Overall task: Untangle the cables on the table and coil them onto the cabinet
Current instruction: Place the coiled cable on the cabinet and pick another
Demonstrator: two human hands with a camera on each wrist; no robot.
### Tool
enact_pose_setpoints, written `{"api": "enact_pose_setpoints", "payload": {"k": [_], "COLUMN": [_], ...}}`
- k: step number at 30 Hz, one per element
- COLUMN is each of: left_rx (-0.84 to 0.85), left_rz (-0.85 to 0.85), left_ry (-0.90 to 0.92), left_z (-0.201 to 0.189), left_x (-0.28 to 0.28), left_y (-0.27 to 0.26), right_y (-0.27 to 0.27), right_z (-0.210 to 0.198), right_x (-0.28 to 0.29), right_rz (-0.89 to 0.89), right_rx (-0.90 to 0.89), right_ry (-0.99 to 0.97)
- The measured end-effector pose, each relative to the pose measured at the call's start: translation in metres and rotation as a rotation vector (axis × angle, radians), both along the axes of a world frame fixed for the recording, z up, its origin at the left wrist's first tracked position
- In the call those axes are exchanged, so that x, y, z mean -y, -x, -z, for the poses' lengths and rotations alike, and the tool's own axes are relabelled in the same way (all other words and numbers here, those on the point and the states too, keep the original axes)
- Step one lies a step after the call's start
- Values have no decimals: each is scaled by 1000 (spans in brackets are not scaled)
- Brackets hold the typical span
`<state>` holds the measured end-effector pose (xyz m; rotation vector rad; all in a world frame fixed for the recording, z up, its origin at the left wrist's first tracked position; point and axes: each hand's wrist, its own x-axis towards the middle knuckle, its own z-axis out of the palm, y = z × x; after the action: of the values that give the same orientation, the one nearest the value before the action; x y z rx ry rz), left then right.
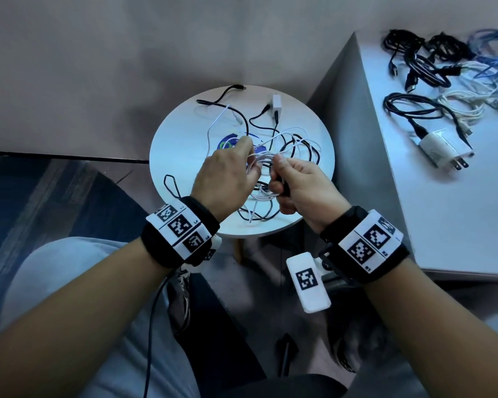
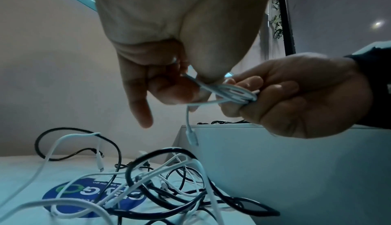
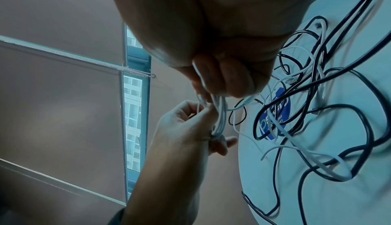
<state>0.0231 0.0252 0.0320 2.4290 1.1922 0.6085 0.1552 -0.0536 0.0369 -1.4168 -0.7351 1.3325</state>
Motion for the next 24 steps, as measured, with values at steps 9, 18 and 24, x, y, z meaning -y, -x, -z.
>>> {"api": "enact_pose_setpoints", "payload": {"k": [9, 18, 24], "left_rx": [-103, 365, 61], "left_rz": [53, 346, 220], "left_ry": [109, 531, 48], "left_z": [13, -1, -11], "left_x": [-9, -9, -14], "left_y": [3, 3, 11], "right_y": [1, -17, -16], "right_z": [0, -13, -13], "right_x": [4, 5, 3], "right_rz": [-83, -99, -13], "right_rx": [-10, -145, -31], "right_ry": [13, -22, -94]}}
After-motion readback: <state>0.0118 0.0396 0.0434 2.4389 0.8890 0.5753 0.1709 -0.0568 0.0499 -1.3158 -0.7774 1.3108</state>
